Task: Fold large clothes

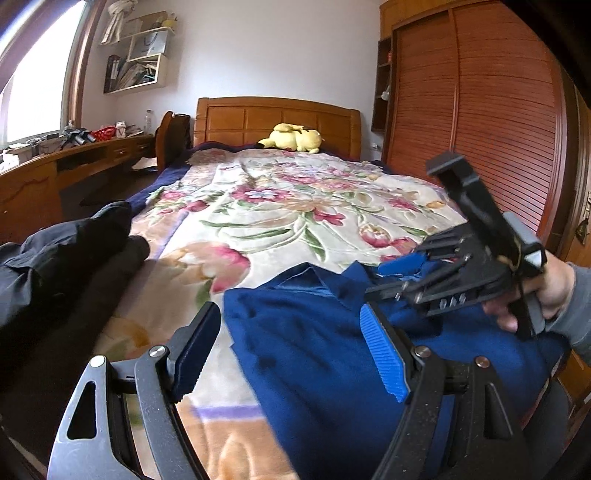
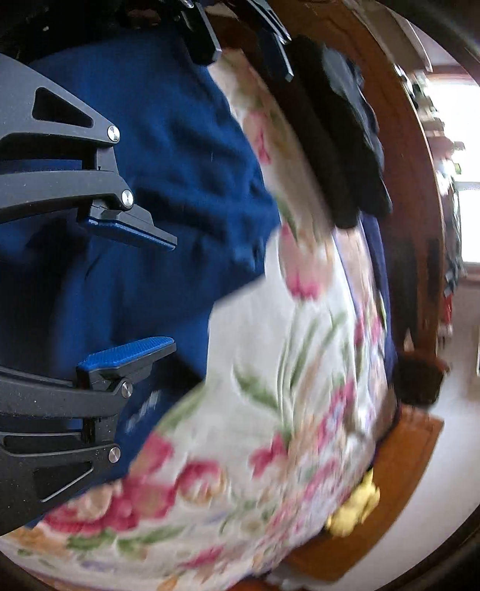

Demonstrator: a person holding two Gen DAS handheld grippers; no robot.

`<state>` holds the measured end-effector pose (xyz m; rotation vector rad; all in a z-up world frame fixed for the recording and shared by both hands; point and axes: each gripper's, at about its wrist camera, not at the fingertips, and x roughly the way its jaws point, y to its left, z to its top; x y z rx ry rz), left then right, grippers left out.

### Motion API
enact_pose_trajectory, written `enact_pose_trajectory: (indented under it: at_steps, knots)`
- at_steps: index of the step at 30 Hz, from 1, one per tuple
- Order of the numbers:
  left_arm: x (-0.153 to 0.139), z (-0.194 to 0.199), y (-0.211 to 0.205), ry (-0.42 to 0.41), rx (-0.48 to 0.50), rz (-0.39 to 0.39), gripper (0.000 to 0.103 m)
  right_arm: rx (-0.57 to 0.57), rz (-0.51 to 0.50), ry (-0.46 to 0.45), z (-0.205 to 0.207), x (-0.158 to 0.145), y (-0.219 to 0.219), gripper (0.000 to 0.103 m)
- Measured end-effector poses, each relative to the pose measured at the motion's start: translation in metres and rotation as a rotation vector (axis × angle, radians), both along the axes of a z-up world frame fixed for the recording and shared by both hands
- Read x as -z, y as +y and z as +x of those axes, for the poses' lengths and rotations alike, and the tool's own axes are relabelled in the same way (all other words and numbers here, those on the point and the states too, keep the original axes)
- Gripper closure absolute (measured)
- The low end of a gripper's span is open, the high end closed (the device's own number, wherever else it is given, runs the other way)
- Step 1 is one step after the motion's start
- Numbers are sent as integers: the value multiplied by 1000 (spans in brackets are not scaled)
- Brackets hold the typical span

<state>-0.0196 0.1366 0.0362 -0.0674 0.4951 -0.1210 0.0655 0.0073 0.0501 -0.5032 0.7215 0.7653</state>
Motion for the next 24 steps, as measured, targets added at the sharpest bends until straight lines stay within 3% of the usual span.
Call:
enact_pose_trajectory:
  at_steps: [4,5,7,10,14,18,20,22,24]
  knots:
    - [4,1,8,12,-13,-2,24,-37,-74,48,4,20,21,54]
    - [4,1,9,13,-14,-3,24,-40,-101,50,4,27,24,58]
    - [5,1,10,14,-12,-1,24,-46,-139,50,8,33,26,93]
    - [6,1,10,14,-7,0,24,-17,-120,-1,15,22,23,101]
    - [7,0,9,15,-2,3,24,139,-88,-150,29,-7,4,101]
    - [6,-1,7,9,-3,7,24,299,-35,-218,47,-30,-22,101]
    - [5,-2,6,6,-4,8,24,302,-12,-195,47,-32,-28,88]
    - [4,-2,6,3,-6,9,24,291,4,-203,41,-34,-27,60]
    - [4,-2,4,1,-3,10,24,227,65,-185,28,-36,-32,58]
